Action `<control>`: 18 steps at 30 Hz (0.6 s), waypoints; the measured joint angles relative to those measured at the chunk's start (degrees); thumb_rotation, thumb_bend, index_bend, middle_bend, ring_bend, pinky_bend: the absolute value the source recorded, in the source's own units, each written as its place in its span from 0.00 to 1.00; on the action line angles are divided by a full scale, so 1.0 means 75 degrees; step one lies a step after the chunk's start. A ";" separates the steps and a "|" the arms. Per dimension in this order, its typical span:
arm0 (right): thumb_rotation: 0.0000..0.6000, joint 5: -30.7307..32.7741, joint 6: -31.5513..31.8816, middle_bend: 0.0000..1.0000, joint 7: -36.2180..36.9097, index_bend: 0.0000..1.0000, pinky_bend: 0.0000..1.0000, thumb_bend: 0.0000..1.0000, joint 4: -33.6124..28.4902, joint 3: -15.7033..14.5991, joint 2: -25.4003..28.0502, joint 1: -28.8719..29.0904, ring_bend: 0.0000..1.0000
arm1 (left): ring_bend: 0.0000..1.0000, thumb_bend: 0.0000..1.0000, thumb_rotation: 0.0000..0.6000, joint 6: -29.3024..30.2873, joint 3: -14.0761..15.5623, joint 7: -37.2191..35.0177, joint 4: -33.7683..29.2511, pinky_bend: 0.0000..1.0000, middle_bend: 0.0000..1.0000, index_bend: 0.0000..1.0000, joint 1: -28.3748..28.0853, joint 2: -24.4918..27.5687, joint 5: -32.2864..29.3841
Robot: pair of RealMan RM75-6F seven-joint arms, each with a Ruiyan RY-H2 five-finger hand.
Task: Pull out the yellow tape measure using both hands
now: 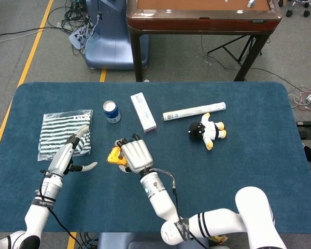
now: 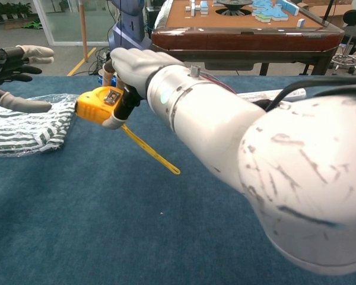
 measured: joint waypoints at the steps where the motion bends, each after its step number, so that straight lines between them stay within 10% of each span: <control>1: 1.00 -0.0006 -0.0001 0.55 0.0009 0.56 0.19 0.55 0.0032 0.0008 -0.0020 0.0015 0.47 | 0.00 0.14 1.00 0.0008 -0.0003 -0.0005 -0.0001 0.00 0.00 0.00 -0.0004 -0.0018 -0.0005; 18: 1.00 -0.0052 -0.0010 0.55 0.0123 0.56 0.19 0.55 0.0493 0.0161 -0.0348 0.0239 0.47 | 0.00 0.14 1.00 0.0179 -0.0044 -0.0009 0.0032 0.00 0.00 0.00 -0.0079 -0.0402 -0.0106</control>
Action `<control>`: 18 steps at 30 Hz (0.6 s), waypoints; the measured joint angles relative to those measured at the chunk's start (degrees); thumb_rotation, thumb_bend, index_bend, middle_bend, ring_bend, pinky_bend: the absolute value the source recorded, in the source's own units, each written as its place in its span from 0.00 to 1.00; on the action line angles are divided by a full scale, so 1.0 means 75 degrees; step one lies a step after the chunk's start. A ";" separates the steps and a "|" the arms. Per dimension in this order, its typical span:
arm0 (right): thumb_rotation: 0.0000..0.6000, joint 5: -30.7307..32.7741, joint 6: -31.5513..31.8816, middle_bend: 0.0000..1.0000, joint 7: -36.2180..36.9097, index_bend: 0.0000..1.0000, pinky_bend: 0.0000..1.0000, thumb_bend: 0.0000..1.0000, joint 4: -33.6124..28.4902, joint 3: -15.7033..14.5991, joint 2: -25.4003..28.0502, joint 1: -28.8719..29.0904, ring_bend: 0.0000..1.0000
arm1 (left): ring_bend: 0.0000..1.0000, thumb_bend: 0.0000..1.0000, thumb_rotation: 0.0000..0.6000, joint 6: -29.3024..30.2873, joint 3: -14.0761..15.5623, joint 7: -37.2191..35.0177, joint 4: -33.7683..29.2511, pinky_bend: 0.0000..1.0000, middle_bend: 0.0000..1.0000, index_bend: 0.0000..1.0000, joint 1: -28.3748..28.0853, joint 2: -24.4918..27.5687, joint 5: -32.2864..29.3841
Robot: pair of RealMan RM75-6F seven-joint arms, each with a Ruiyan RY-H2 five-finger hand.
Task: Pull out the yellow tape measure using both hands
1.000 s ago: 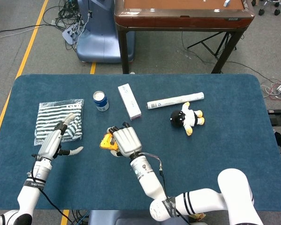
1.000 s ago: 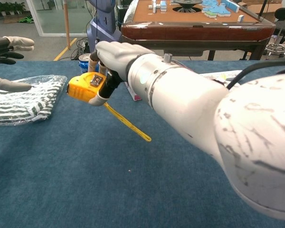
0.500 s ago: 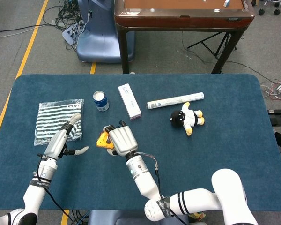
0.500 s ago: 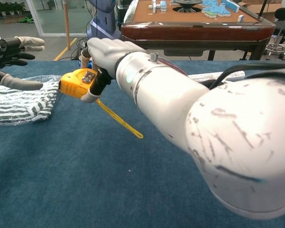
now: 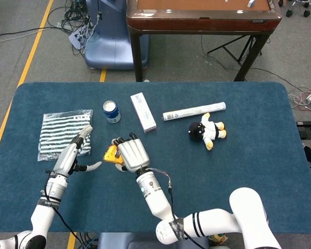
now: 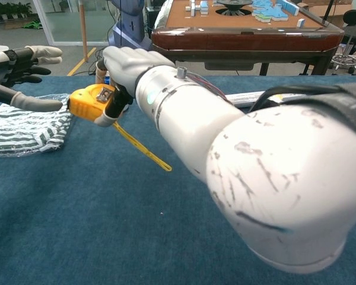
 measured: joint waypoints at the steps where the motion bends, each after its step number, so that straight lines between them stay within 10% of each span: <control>1: 1.00 0.0002 -0.0005 0.55 0.0007 0.56 0.19 0.55 0.0031 0.0012 -0.0025 0.0014 0.47 | 0.00 0.14 1.00 0.0017 0.0002 0.0008 -0.0001 0.00 0.00 0.00 0.0001 -0.0017 -0.0004; 18: 1.00 -0.0117 -0.0058 0.55 0.0156 0.56 0.19 0.55 0.0551 0.0198 -0.0359 0.0208 0.47 | 0.00 0.14 1.00 0.0149 -0.0052 0.0024 -0.0003 0.00 0.00 0.00 -0.0008 -0.0239 -0.0102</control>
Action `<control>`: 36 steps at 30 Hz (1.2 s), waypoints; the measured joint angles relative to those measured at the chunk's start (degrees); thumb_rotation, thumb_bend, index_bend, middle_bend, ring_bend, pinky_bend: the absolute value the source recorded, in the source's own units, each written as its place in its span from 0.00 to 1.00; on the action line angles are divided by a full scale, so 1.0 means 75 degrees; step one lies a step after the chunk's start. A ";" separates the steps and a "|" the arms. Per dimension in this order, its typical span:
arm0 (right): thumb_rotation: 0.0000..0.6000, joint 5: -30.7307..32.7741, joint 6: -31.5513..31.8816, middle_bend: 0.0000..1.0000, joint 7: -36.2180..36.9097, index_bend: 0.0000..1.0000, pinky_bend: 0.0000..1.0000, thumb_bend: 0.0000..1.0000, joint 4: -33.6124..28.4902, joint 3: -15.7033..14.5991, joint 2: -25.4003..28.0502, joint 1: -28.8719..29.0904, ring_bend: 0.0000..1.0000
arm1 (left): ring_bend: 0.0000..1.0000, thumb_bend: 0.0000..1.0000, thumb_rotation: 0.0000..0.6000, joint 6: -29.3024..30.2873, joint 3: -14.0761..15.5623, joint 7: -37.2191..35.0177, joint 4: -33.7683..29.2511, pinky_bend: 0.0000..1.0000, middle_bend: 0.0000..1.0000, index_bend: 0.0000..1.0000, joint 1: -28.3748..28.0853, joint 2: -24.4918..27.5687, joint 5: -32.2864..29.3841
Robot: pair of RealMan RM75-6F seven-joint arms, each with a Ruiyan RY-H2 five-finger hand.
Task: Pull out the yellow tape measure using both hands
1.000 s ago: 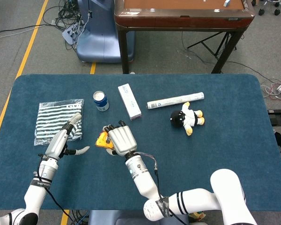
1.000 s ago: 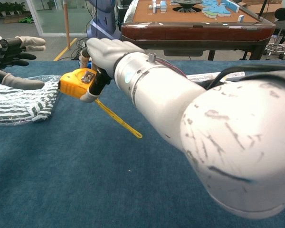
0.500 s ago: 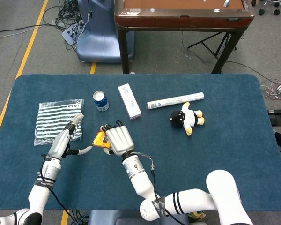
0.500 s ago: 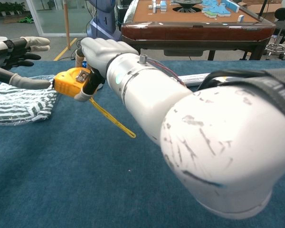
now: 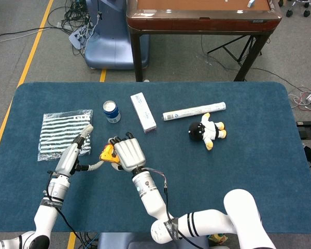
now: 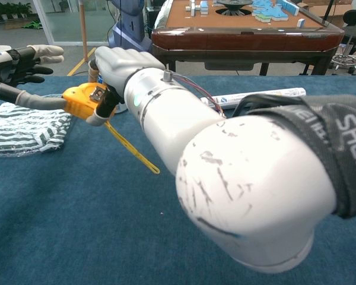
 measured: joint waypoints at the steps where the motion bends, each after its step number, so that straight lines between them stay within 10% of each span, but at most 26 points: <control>1: 1.00 -0.0004 -0.0005 0.55 0.0004 0.56 0.19 0.55 0.0023 0.0009 -0.0008 0.0007 0.47 | 0.00 0.14 1.00 -0.0001 0.0002 0.0007 0.0003 0.00 0.00 0.00 -0.0001 -0.0004 -0.0007; 36: 1.00 0.0100 -0.0152 0.55 -0.0065 0.57 0.19 0.55 -0.0382 -0.0056 0.0203 -0.0065 0.47 | 0.00 0.14 1.00 0.0308 -0.0114 0.0532 0.0241 0.00 0.00 0.00 0.0064 -0.0093 -0.0404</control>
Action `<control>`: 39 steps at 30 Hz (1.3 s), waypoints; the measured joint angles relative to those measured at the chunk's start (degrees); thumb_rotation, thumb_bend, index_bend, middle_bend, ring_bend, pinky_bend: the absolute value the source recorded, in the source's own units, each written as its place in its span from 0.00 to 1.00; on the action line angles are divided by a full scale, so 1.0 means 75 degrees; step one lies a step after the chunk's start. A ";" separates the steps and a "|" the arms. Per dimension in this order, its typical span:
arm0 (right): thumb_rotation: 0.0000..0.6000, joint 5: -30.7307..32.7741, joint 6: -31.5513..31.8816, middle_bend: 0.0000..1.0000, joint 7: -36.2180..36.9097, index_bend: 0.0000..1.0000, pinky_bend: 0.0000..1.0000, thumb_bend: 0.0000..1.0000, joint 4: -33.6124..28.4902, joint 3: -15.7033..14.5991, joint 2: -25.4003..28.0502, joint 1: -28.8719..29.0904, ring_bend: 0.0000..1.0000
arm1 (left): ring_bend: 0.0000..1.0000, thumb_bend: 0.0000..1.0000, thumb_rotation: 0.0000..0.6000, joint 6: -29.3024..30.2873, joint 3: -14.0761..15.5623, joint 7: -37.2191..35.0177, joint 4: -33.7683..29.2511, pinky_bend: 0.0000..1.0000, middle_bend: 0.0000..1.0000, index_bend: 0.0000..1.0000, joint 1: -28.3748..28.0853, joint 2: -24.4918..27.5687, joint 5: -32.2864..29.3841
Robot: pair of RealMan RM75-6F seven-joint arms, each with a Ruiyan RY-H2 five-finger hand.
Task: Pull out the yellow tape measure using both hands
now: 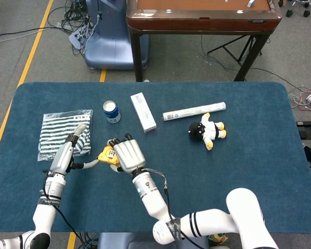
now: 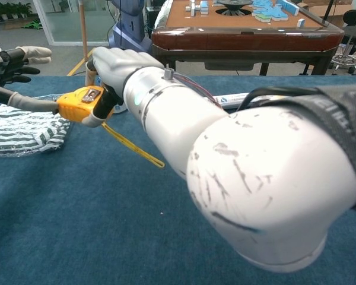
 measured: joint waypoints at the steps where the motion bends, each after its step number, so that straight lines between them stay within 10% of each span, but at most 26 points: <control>1: 1.00 0.0009 -0.0006 0.55 0.0007 0.57 0.19 0.55 -0.0010 0.0006 0.0009 -0.0003 0.47 | 0.00 0.14 1.00 0.0003 -0.0001 0.0016 0.0001 0.00 0.00 0.00 0.0004 0.0007 -0.0010; 24: 1.00 -0.0190 0.0026 0.56 0.0363 0.57 0.19 0.55 -0.0331 -0.0186 0.0415 -0.0304 0.48 | 0.00 0.14 1.00 -0.0004 -0.0065 0.0270 0.0211 0.00 0.00 0.00 0.0042 0.0170 -0.0244; 39: 1.00 -0.0293 0.0051 0.56 0.0480 0.57 0.19 0.55 -0.0493 -0.0250 0.0630 -0.0426 0.48 | 0.00 0.23 1.00 -0.0266 -0.0045 0.0451 0.0162 0.00 0.00 0.31 0.0045 0.0562 -0.0456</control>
